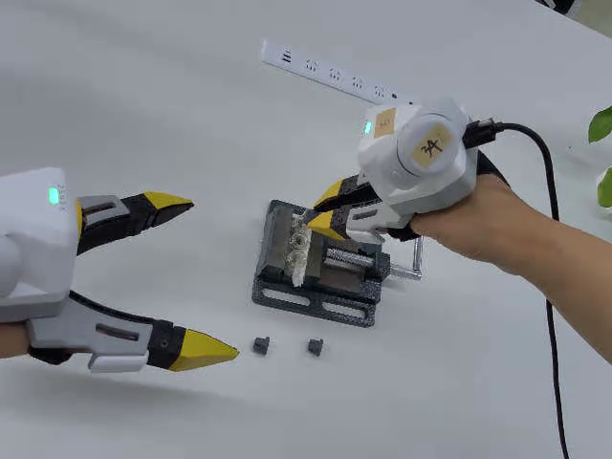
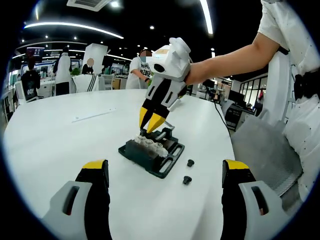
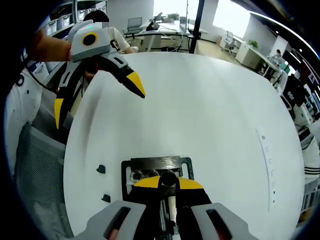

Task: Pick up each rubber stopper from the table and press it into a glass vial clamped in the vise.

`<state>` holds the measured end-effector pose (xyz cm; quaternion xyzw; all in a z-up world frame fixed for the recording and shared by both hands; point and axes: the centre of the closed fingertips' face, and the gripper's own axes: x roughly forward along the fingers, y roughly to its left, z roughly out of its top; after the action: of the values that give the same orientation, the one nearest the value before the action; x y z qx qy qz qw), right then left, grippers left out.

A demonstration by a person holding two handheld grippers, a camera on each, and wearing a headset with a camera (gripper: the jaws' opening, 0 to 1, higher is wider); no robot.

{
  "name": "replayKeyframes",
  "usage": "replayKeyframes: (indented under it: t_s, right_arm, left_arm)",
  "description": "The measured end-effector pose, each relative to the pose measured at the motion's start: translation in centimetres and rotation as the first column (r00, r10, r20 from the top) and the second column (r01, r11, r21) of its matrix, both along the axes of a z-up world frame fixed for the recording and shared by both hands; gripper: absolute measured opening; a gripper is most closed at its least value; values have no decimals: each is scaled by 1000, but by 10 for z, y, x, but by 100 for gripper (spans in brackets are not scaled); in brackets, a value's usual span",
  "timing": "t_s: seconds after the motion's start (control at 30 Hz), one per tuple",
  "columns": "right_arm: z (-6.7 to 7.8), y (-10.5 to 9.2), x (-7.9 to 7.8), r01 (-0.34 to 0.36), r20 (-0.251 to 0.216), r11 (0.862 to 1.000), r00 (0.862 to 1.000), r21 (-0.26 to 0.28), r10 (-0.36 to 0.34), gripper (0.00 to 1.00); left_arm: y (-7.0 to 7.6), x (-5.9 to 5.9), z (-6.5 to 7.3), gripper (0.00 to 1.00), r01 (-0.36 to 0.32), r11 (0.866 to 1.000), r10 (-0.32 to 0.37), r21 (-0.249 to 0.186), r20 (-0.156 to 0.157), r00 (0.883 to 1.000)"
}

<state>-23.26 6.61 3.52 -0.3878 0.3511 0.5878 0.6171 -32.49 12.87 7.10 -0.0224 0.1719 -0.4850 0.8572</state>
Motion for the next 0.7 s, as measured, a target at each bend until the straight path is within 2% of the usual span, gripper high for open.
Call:
replayKeyframes:
  t_s: [0.7]
  right_arm:
    - [-5,3,-2,-17,-9,1000,1000,-11,17,7]
  left_arm:
    - [1,1,-1,93,-4,1000,4,-10,-6,1000]
